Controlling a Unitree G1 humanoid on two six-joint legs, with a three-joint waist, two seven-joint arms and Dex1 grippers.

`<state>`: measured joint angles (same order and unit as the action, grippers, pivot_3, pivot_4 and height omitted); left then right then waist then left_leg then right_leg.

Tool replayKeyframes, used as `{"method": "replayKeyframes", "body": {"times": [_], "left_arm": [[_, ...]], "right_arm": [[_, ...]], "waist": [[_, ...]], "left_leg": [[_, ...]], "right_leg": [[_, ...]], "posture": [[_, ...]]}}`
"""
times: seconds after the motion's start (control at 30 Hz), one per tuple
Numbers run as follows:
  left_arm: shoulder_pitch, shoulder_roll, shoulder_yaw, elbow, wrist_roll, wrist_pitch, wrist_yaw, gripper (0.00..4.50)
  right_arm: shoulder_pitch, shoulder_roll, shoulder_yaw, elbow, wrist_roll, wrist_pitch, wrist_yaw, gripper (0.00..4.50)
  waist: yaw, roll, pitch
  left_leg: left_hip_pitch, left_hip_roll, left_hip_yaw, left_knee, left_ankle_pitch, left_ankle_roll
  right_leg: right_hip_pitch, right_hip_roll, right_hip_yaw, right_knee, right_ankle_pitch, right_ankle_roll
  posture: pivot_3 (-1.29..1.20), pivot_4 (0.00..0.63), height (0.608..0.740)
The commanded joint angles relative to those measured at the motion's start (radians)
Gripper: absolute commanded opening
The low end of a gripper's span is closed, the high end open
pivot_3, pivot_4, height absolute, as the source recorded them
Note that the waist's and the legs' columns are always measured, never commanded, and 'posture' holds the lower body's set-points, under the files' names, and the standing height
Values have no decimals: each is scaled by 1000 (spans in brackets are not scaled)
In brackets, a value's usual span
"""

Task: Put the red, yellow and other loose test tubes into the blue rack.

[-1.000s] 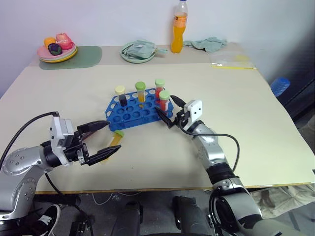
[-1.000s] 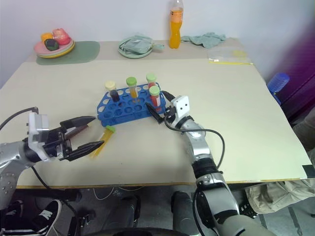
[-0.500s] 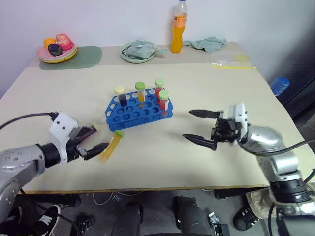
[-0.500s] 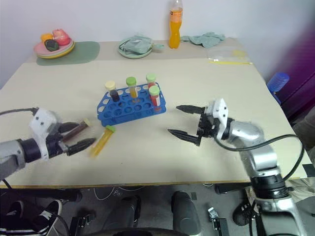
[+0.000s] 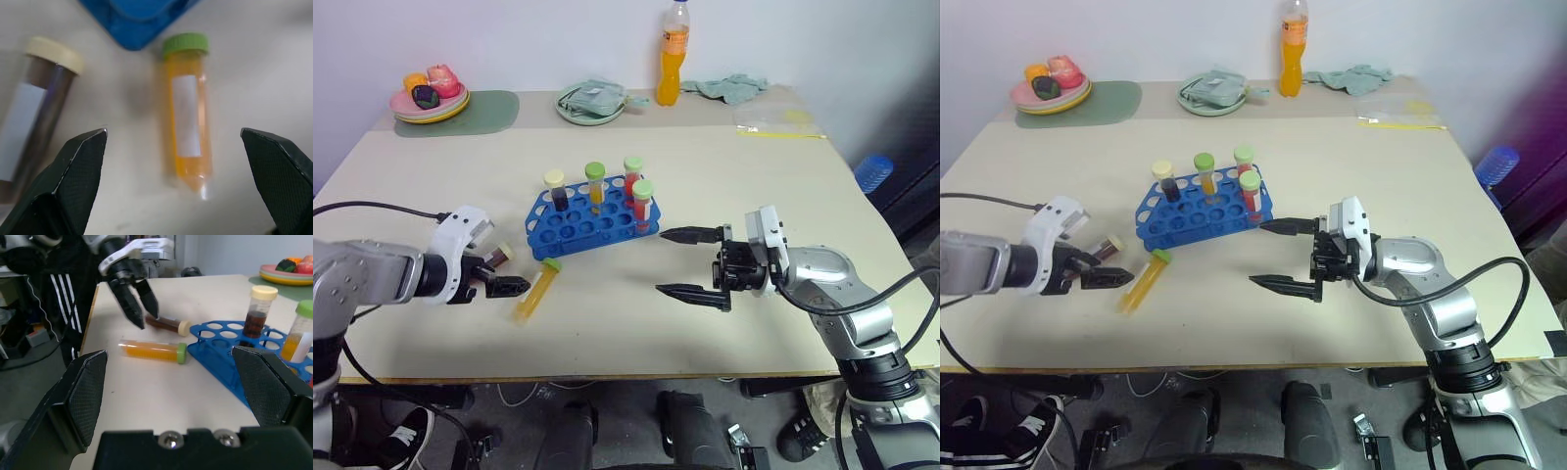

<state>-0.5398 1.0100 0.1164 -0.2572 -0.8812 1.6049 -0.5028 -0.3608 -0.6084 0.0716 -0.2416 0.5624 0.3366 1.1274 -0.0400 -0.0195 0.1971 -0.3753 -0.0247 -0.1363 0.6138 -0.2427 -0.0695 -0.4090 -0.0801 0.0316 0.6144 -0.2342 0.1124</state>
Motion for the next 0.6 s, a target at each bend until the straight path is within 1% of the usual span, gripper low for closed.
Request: {"method": "replayKeyframes", "body": {"times": [0.03, 0.1, 0.17, 0.27, 0.4, 0.47, 0.5, 0.53, 0.6], "left_arm": [[-107, 21, -91, 117, 7, 8, -59, 4500], [-172, 39, -189, 206, -21, 9, -103, 4500], [-219, 72, -309, 227, -3, 9, -174, 4500], [-308, 77, -443, 269, 21, 9, -250, 4500], [-399, 65, -570, 343, 97, -17, -335, 4500], [-453, 59, -666, 394, 150, -43, -398, 4500], [-471, 51, -696, 421, 169, -54, -423, 4500], [-490, 22, -704, 470, 183, -53, -434, 4500], [-505, 1, -757, 497, 238, -110, -472, 4500]], "right_arm": [[1, 12, 5, -49, 5, -3, -6, 4481], [5, 18, 13, -56, 4, -3, -9, 4481], [6, 24, 20, -59, 3, -3, -13, 4481], [11, 32, 26, -67, 3, -4, -18, 4481], [17, 39, 30, -78, 1, 0, -29, 4481], [26, 39, 26, -88, 4, 3, -35, 4481], [29, 39, 26, -91, 4, 4, -38, 4481], [30, 39, 27, -92, 1, 0, -39, 4481], [27, 42, 26, -93, 0, 4, -49, 4481]], "waist": [[-1, 0, 0], [-2, 0, 0], [-7, 0, 0], [-3, 0, 0], [-2, 0, 0], [-1, -1, 0], [-2, -1, 0], [-2, -1, 0], [-2, -1, 0]], "left_leg": [[0, 0, 0, 0, 0, 0], [0, 0, 0, 0, 0, 0], [0, 0, 0, -1, 0, 0], [0, 0, 1, -1, 0, 0], [-1, 0, 1, 0, 0, 0], [-1, 0, 1, 0, 0, 0], [-1, 0, 1, 0, 0, 0], [-1, 0, 1, 0, 0, 0], [-1, 0, 1, 0, 0, 0]], "right_leg": [[0, 0, 0, 0, 0, 0], [0, 0, 0, 0, 0, 0], [-1, 0, 0, 0, 0, 1], [-2, 0, 0, 1, 1, 1], [-1, 0, 0, 1, 0, 1], [-1, 0, 0, 1, 0, 1], [-1, 0, 0, 1, 0, 1], [-1, 0, 0, 1, 0, 1], [-1, 0, 0, 1, 0, 1]], "posture": [[0, 150, 740], [0, 150, 740], [0, 150, 740], [0, 150, 740], [0, 150, 740], [0, 150, 740], [0, 150, 740], [0, 150, 740], [0, 150, 740]]}}
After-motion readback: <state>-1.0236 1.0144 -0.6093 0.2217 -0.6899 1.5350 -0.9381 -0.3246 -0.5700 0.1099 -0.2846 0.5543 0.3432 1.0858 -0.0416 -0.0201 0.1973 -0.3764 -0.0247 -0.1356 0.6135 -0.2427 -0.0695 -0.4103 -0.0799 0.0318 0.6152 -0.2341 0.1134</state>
